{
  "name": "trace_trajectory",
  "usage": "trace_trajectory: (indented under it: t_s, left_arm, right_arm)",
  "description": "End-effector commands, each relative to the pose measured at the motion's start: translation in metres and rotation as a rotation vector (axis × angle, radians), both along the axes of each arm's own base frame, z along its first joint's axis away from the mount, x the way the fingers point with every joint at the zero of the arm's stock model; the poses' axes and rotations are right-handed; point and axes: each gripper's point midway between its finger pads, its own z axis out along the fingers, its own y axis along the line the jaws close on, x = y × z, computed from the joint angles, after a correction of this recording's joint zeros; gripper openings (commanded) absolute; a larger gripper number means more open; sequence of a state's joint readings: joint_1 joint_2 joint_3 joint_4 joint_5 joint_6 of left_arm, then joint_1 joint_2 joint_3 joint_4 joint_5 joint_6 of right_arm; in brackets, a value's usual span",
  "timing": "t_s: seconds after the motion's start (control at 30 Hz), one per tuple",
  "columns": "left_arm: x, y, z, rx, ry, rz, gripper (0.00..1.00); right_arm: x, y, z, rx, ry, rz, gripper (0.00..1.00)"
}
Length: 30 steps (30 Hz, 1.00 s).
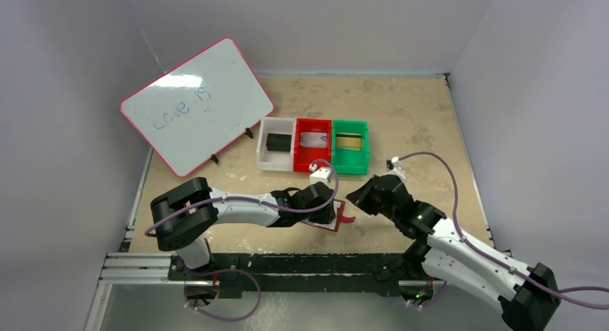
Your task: Take the credit cards out of the card holder
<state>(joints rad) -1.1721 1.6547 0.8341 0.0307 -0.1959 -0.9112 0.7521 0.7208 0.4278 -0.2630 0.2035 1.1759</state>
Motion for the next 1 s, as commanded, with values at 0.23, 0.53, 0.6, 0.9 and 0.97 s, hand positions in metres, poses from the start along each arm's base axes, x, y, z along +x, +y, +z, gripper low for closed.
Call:
trace_trajectory:
  t_s: [0.23,0.53,0.6,0.9,0.97]
  left_arm:
    - [0.003,0.007,0.008,-0.014,-0.038,0.025,0.22]
    - [0.014,0.02,0.032,-0.036,-0.112,0.091,0.21]
    - [0.019,0.027,0.045,-0.043,-0.146,0.123,0.25]
    - [0.036,0.072,0.061,0.07,-0.24,0.259,0.5]
    - [0.033,0.069,0.055,0.07,-0.219,0.248,0.52]
  right_arm:
    - [0.021,0.058,-0.003,0.044,-0.004,0.186,0.0]
    - [0.002,0.045,-0.075,-0.063,0.164,0.193,0.0]
    - [-0.002,0.042,-0.084,-0.078,0.185,0.192,0.0]
    - [-0.009,0.03,-0.108,-0.132,0.25,0.155,0.0]
    - [-0.01,0.03,-0.11,-0.135,0.259,0.155,0.0]
